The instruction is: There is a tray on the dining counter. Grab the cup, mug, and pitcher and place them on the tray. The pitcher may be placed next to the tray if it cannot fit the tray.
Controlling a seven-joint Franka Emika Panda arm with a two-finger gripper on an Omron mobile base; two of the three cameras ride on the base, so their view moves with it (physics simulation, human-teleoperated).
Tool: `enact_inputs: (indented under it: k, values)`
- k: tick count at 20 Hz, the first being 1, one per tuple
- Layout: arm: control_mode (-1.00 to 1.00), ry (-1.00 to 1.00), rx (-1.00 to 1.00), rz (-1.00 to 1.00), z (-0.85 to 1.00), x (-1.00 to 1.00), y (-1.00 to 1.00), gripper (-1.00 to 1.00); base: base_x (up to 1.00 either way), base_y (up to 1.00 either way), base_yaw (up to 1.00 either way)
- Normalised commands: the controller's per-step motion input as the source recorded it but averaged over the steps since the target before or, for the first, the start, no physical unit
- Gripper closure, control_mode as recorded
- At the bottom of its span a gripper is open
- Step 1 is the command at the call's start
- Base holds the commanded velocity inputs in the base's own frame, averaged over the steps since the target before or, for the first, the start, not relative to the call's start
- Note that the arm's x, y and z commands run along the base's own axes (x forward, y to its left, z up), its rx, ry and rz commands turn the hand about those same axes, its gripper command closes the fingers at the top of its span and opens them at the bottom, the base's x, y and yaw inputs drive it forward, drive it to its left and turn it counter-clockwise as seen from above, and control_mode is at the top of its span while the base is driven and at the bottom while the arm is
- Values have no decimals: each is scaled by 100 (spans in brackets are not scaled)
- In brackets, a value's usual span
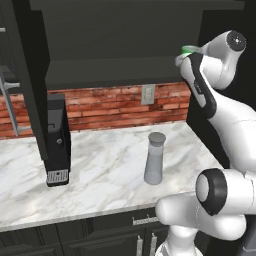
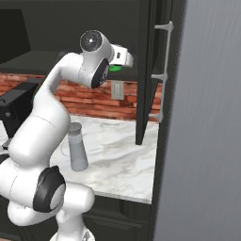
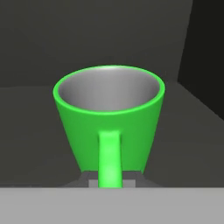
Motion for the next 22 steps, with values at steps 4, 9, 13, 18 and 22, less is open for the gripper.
enact_inputs:
  k: [4, 9, 13, 18, 22]
  values:
    - [-100, 0, 0, 2, 10, -56, 44, 100, 0, 0, 0]
    - [-100, 0, -4, 2, 8, -73, 30, 100, 0, 0, 0]
    - [-100, 6, -1, 1, 6, -62, 33, 100, 0, 0, 0]
    - [-100, 13, 0, 0, 2, -56, 35, 100, 0, 0, 0]
    - [-100, 14, 0, 2, 0, -47, 25, 100, 0, 0, 0]
